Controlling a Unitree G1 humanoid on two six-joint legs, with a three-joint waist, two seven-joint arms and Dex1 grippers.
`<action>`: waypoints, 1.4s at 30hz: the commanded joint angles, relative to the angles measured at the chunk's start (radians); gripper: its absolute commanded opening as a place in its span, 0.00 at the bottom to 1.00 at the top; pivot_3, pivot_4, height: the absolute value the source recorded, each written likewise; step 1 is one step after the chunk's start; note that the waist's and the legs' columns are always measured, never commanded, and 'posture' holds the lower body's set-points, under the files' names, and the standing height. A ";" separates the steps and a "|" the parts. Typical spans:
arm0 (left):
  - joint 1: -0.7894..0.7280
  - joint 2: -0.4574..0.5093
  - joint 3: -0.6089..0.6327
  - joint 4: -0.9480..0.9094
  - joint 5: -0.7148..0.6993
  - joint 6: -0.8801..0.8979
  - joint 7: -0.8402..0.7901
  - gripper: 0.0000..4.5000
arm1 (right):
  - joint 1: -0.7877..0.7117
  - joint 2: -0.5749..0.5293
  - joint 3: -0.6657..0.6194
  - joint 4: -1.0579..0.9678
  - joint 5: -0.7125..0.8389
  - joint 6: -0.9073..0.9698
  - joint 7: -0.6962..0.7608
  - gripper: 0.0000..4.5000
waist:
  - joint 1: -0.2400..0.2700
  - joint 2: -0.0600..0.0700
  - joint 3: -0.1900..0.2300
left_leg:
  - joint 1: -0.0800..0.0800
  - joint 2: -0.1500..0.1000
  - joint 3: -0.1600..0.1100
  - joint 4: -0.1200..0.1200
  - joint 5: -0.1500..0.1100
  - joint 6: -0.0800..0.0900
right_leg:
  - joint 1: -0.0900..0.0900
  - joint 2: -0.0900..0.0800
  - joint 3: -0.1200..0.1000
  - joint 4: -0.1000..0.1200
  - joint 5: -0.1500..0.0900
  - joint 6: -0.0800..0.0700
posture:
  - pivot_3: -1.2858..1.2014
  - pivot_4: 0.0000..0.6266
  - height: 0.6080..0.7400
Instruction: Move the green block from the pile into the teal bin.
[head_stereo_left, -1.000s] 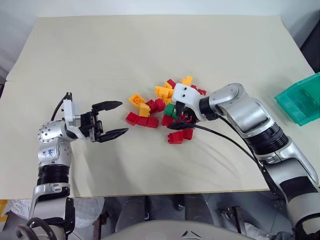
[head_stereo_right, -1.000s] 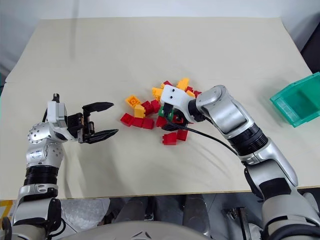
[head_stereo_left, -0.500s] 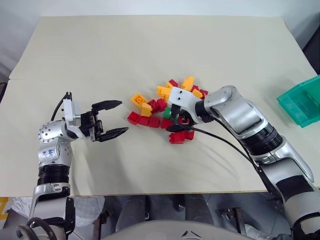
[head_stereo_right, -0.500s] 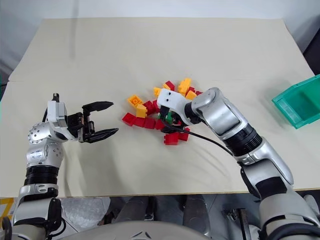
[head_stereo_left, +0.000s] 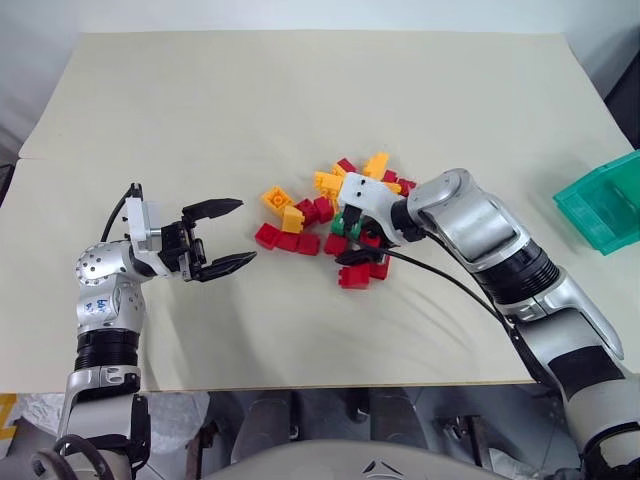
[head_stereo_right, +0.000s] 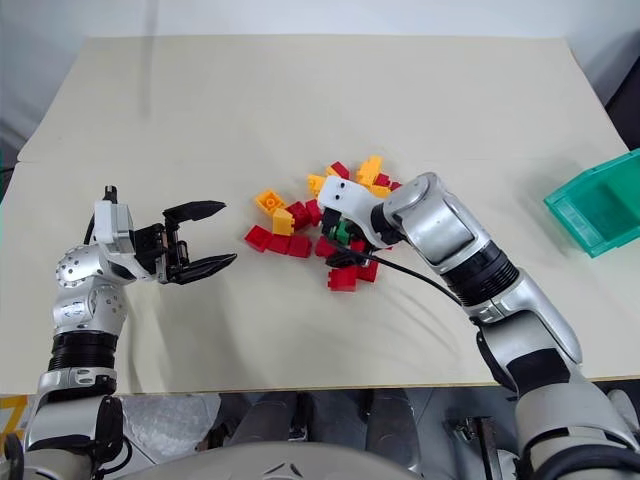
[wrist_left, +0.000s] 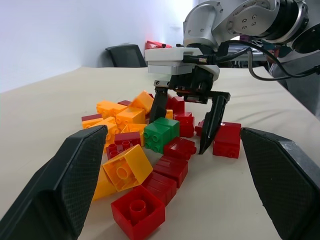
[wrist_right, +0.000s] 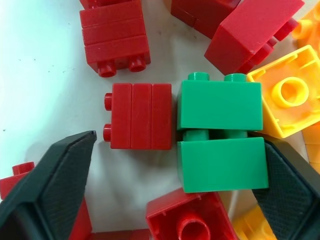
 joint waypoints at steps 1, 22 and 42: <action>-0.008 0.000 0.015 -0.017 -0.007 -0.014 0.005 1.00 | -0.009 -0.015 0.017 -0.028 -0.015 -0.009 0.014 0.99 | 0.000 0.000 0.000 | 0.000 0.000 0.000 0.000 0.000 0.000 | 0.000 0.000 0.000 0.000 0.000 0.000 | 0.52 0.24 1.00; -0.018 0.003 0.018 -0.005 -0.004 -0.023 0.007 1.00 | -0.091 -0.013 0.004 0.216 -0.109 -0.261 0.077 0.99 | -0.013 0.000 0.000 | 0.000 0.000 0.000 0.001 0.000 0.000 | 0.000 0.000 0.000 0.000 0.000 0.000 | 0.52 0.24 1.00; -0.007 0.008 0.022 -0.022 -0.005 -0.017 0.016 1.00 | -0.082 0.097 -0.033 0.190 -0.103 -0.225 0.068 0.43 | -0.023 0.000 0.000 | -0.001 0.002 0.000 0.005 -0.001 -0.001 | -0.001 0.000 0.001 0.004 0.000 -0.001 | 0.52 0.24 1.00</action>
